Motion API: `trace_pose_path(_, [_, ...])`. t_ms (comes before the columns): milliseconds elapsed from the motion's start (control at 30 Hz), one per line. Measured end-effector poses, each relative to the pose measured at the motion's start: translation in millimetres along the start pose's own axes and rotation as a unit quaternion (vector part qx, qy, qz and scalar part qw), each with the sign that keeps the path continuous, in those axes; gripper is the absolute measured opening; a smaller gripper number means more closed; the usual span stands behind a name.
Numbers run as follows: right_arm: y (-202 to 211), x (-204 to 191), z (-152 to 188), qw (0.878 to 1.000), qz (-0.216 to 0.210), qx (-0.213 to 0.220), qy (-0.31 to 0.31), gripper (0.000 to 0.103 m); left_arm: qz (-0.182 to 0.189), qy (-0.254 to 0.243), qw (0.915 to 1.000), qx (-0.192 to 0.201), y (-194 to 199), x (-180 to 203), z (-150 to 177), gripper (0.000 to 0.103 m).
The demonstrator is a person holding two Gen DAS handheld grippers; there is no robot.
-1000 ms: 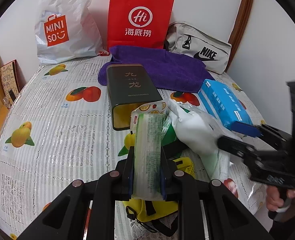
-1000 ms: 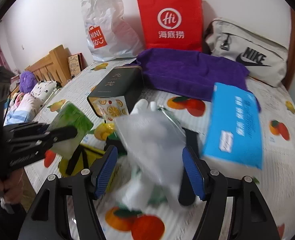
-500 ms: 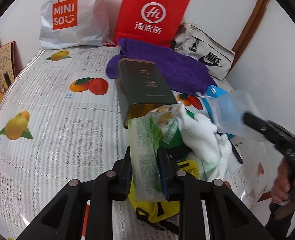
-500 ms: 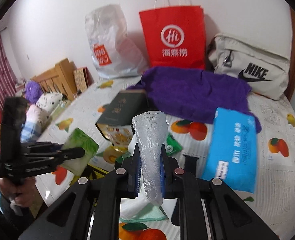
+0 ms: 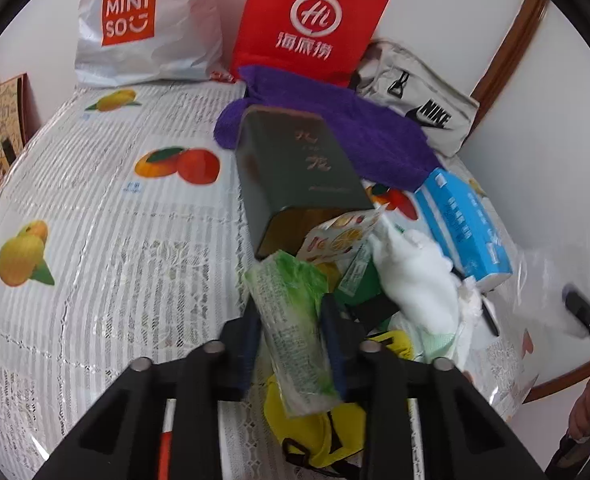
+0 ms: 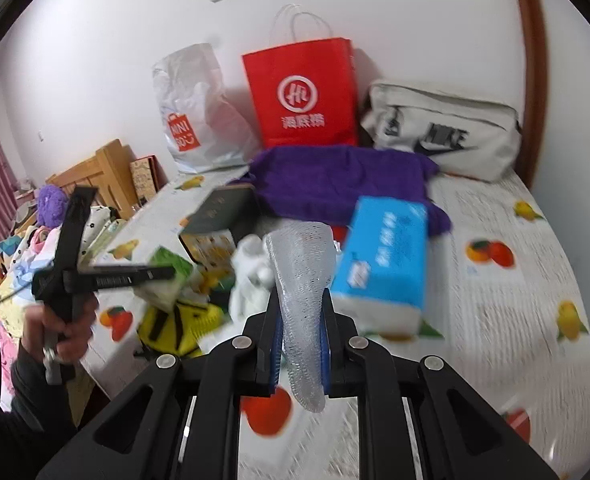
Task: Organize soft objects
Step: 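Carry the green package and mesh bag toward the purple towel with both tools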
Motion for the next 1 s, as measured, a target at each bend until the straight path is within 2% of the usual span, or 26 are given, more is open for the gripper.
trace_pose_path(233, [19.9,26.9,19.7,0.999,0.002,0.009,-0.038,0.009,-0.002,-0.011,0.9995,0.031,20.2,11.8,-7.5,0.021])
trace_pose_path(367, [8.2,33.8,32.3,0.999,0.003,-0.014,-0.04,0.01,-0.028,-0.024,0.999,0.026,17.3,17.7,-5.2,0.021])
trace_pose_path(567, [-4.7,48.4,50.6,0.997,-0.006,-0.034,-0.064,0.007,-0.02,-0.014,0.9991,0.035,27.3,17.3,-3.1,0.02])
trace_pose_path(767, [18.6,47.8,37.0,0.998,-0.005,0.0,-0.067,0.005,-0.009,-0.006,0.9985,0.054,44.5,18.6,-11.5,0.019])
trace_pose_path(1000, [26.8,41.7,13.0,0.998,0.02,0.004,-0.052,0.005,-0.021,-0.008,0.9985,0.051,46.6,21.6,-19.8,0.019])
Point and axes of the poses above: each gripper's, at about its wrist camera, not at the fingertips, and y roughly against the way its jaws point, x to its right, z to its underside, the point moved 3 cm from there along -y, roughly the way its jaws point, and after that the axes turned 1 degree about -z, right-handed, at the moved point
